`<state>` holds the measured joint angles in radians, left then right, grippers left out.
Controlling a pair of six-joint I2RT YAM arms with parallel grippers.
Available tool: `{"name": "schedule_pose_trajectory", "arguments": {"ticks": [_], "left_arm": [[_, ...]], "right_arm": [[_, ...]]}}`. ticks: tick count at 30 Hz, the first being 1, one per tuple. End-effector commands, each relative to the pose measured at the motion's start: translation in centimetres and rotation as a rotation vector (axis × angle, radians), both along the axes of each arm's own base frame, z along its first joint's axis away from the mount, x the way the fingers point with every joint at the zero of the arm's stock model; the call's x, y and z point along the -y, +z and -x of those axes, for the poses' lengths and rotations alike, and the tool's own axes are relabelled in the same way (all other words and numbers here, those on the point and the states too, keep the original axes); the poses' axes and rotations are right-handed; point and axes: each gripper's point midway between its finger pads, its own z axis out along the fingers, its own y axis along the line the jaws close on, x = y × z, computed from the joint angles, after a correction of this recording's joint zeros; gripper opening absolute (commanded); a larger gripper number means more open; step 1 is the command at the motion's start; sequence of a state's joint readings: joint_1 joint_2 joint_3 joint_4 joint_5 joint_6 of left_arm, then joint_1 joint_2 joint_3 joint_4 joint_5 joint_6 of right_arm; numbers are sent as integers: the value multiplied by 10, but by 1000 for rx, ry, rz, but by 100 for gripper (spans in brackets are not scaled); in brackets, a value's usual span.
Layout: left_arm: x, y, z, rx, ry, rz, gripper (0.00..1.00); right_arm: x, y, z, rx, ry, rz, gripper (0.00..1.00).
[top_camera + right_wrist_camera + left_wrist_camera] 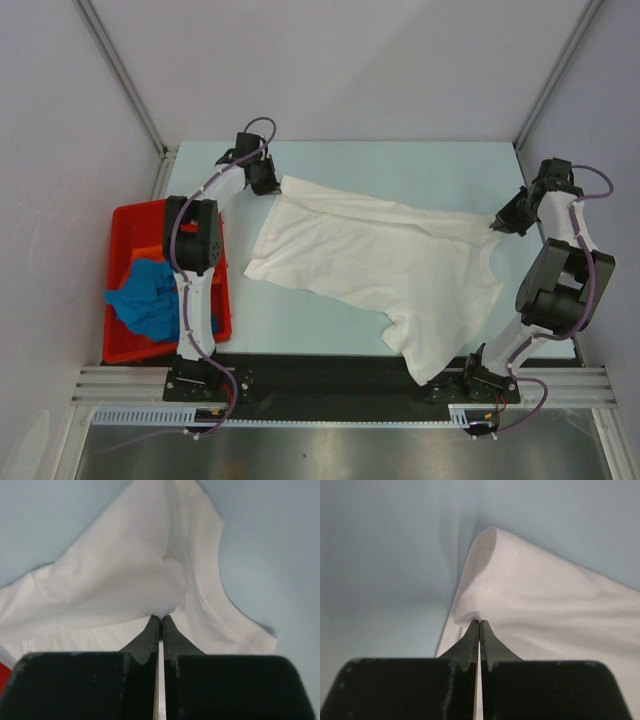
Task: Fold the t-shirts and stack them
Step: Fold the tshirt
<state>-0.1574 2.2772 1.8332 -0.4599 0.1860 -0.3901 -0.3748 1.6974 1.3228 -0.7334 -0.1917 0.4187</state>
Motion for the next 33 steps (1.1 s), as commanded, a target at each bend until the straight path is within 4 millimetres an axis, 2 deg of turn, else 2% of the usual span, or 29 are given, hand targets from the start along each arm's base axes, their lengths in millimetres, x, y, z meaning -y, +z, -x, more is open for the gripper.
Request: {"name": "schedule_pose_trajectory", "arguments": {"ticks": [1, 6, 10, 13, 16, 19, 20, 21, 23, 24, 25, 27, 28, 33], "left_arm": [[3, 18, -19, 61, 12, 47, 0], [-1, 9, -10, 37, 15, 23, 0], [-5, -3, 0, 14, 13, 6, 0], [-5, -7, 0, 8, 9, 3, 0], [-3, 0, -7, 22, 11, 11, 0], [-1, 8, -17, 43, 18, 23, 0], [0, 14, -23, 58, 20, 29, 0], [1, 18, -27, 71, 20, 36, 0], [7, 31, -37, 115, 19, 69, 0], [10, 37, -41, 132, 16, 85, 0], [11, 47, -50, 167, 26, 115, 0], [16, 55, -57, 190, 22, 162, 0], [18, 58, -60, 199, 29, 178, 0], [29, 79, -82, 303, 6, 255, 0]], "right_arm": [[15, 20, -22, 58, -23, 31, 0], [14, 9, -14, 23, -22, 26, 0], [9, -3, 2, -13, -18, 20, 0], [8, -11, 10, -24, -21, 17, 0], [10, -12, 6, -15, -32, 5, 0], [17, -5, -10, 17, -45, 10, 0], [18, -8, -15, 12, -52, 0, 0], [21, 2, -26, 43, -53, 1, 0], [23, 2, -37, 51, -75, -21, 0], [25, 14, -49, 88, -74, -20, 0], [27, 17, -55, 100, -80, -26, 0], [28, 21, -68, 124, -89, -47, 0], [31, 35, -79, 163, -93, -42, 0], [39, 61, -105, 250, -97, -41, 0]]}}
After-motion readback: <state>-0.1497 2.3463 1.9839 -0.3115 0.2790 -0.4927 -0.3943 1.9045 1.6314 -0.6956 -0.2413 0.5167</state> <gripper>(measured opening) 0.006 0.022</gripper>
